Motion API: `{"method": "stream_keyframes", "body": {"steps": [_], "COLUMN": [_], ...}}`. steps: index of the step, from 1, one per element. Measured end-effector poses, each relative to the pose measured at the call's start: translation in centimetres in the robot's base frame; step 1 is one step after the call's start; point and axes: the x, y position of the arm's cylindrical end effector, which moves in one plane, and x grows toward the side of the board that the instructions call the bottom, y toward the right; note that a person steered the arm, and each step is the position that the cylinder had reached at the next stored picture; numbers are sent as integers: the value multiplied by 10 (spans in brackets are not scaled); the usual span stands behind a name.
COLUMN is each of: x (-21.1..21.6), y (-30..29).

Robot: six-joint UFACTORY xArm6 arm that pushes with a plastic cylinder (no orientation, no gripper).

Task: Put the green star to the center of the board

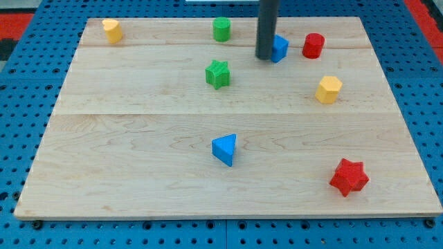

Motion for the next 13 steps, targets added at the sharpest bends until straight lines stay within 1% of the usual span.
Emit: {"method": "stream_keyframes", "body": {"steps": [1,3,4,5,6,8,10,11,12,13], "x": [-22,-22,-15,1,5,-6,-7,-7,-7,-7], "y": [39,72,74,67,49,42,42,7,-45,-73]}}
